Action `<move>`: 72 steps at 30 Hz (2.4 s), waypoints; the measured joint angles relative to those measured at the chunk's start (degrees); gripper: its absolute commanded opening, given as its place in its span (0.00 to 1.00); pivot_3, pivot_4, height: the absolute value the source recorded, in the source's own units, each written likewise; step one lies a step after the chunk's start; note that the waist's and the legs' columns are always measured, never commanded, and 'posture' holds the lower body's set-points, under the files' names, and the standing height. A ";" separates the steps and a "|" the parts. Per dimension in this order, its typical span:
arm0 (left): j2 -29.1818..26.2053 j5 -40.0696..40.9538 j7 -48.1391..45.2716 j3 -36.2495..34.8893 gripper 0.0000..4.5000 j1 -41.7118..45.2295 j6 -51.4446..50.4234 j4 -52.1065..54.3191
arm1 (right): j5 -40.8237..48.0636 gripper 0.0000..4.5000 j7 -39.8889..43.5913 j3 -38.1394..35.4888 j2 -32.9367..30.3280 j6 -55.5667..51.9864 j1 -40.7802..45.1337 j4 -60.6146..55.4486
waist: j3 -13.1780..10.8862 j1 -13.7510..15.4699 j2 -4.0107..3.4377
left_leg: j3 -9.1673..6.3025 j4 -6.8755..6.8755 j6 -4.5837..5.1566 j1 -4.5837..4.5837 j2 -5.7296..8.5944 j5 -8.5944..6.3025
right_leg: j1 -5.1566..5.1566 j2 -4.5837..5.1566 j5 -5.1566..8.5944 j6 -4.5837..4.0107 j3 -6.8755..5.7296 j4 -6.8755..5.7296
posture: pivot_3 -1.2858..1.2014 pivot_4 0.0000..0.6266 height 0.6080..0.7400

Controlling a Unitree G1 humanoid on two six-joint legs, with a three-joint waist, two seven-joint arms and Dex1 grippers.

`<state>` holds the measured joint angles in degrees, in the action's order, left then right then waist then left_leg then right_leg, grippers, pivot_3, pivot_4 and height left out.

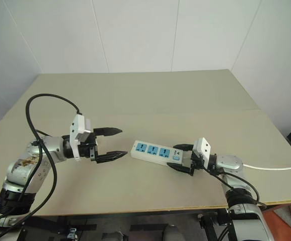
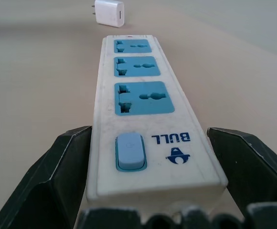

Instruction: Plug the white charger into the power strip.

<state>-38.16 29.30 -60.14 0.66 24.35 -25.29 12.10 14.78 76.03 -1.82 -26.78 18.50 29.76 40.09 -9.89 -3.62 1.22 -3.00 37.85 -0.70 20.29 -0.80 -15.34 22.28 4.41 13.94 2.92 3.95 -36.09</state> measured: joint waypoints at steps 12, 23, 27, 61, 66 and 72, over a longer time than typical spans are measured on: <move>0.00 -0.10 0.25 -0.49 1.00 -0.21 0.05 0.00 | 0.00 0.76 0.90 0.02 0.73 0.04 0.86 2.19 | 0.00 -0.10 0.00 | 0.00 0.00 0.00 0.00 0.00 0.00 | 0.00 -0.01 0.00 0.00 0.00 0.00 | 0.52 0.24 1.00; -7.54 -9.38 3.13 0.79 1.00 5.55 -1.50 -9.13 | 0.16 0.76 2.94 0.30 0.82 -1.47 0.79 0.59 | -0.01 -0.20 -0.02 | -0.02 -0.01 0.00 0.00 0.02 0.00 | 0.02 -0.02 0.00 0.00 -0.01 -0.01 | 0.52 0.24 1.00; -11.28 -17.36 0.23 8.85 1.00 16.34 -4.59 -19.28 | 0.13 0.76 3.44 1.10 1.46 -1.90 0.86 -1.37 | -0.02 -0.16 -0.02 | -0.02 -0.03 0.00 0.05 0.04 0.00 | 0.06 -0.04 0.00 0.01 -0.04 0.01 | 0.52 0.24 1.00; 7.29 -50.42 -20.71 28.60 1.00 59.42 3.78 -87.08 | -0.86 0.76 -0.05 5.65 5.52 -3.36 -1.43 -8.01 | -0.10 -0.43 0.06 | -0.13 0.09 -0.15 0.88 0.07 0.11 | 0.94 -0.08 0.00 0.07 -0.08 -0.62 | 0.52 0.24 1.00; 7.68 -52.17 -21.99 28.60 1.00 58.68 3.82 -87.10 | -1.16 0.76 -0.47 5.82 5.52 -2.90 -1.43 -8.04 | -0.10 -0.45 0.06 | -0.13 0.09 -0.15 0.86 0.07 0.11 | 0.93 -0.08 0.00 0.07 -0.08 -0.65 | 0.52 0.24 1.00; 7.81 -53.95 -22.18 28.66 1.00 57.25 4.34 -87.09 | -1.65 0.76 -1.26 5.93 5.70 -1.61 -1.42 -7.85 | -0.10 -0.47 0.05 | -0.13 0.09 -0.15 0.85 0.07 0.11 | 0.93 -0.08 0.00 0.07 -0.09 -0.66 | 0.52 0.24 1.00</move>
<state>-30.35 -24.65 -82.31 29.32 81.60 -20.95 -74.99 13.13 74.77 4.11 -21.08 16.89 28.34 32.24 -9.99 -4.09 1.28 -3.13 37.94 -0.84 21.14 -0.73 -15.23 23.20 4.32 13.94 2.99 3.86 -36.75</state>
